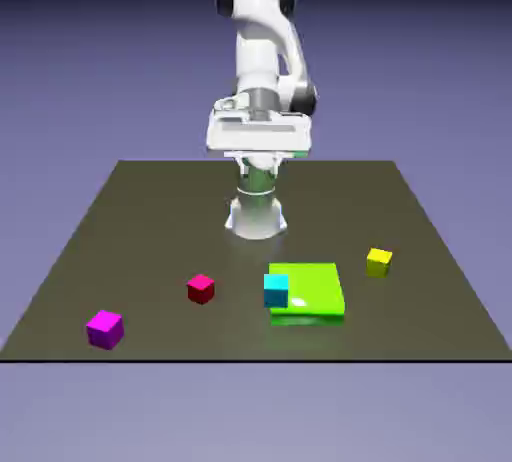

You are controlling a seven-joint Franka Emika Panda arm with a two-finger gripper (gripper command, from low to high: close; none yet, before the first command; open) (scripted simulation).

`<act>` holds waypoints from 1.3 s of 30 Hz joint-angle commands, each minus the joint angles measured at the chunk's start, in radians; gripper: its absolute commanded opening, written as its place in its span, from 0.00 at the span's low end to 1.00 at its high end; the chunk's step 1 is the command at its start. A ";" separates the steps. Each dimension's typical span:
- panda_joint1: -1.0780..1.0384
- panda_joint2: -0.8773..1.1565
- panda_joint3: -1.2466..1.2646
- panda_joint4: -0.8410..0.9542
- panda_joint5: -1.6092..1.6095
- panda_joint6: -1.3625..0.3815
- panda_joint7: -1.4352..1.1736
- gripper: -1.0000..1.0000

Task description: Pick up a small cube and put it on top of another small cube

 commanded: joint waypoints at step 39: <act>0.891 1.385 -0.007 1.216 -0.091 -1.696 -0.028 0.50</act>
